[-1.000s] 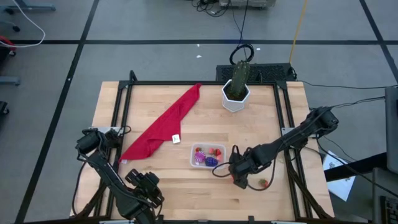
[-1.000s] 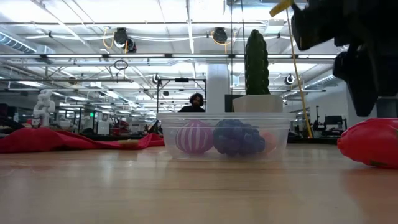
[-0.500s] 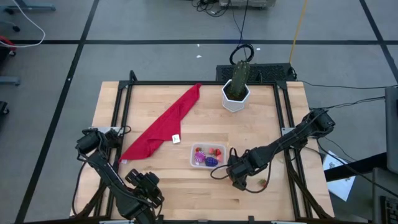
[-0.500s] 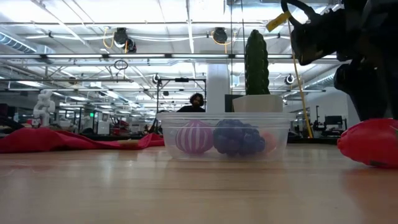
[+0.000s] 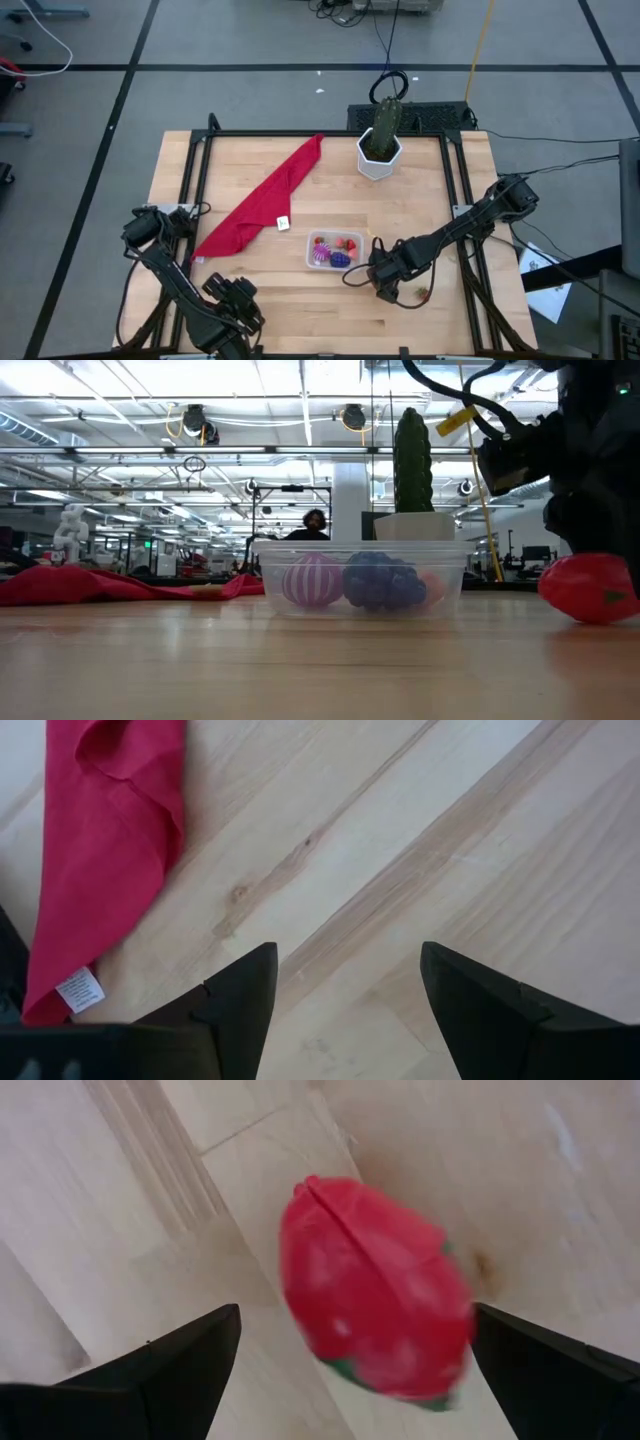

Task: Pick and placing Produce into tupperware
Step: Put the pink dragon fruit into the transparent bin

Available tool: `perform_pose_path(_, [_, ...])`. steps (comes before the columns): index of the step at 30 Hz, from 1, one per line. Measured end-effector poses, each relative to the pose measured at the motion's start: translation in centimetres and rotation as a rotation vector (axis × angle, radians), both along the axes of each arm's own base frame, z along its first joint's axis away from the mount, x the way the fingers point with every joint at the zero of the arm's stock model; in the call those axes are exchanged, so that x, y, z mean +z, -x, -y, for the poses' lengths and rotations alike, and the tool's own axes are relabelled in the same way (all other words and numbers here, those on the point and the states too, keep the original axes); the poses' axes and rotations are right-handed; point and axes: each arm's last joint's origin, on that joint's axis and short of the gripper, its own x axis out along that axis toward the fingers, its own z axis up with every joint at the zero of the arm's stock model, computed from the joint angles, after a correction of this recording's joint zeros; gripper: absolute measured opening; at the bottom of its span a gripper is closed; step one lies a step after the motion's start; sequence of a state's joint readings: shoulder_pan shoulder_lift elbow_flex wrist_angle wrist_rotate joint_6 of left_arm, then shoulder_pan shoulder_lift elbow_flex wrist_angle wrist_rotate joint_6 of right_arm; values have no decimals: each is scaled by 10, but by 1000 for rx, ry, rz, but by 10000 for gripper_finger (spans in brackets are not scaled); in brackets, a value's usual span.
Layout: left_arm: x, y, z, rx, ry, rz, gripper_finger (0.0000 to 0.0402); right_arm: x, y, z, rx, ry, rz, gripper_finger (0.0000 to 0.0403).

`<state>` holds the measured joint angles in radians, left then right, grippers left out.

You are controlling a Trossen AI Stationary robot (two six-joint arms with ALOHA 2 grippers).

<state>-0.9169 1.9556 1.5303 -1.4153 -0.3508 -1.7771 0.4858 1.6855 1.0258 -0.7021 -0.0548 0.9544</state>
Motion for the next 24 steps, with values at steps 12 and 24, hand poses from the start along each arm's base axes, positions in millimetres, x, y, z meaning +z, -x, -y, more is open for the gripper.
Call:
perform_pose_path(12, [-1, -1, 2, 0, 19, 13, 253, -8, 0, 3, 133, -46, 32, 381])
perform_pose_path(24, [-1, -1, 2, 1, 21, 13, 253, -7, -7, 0, 247, -67, 115, 381])
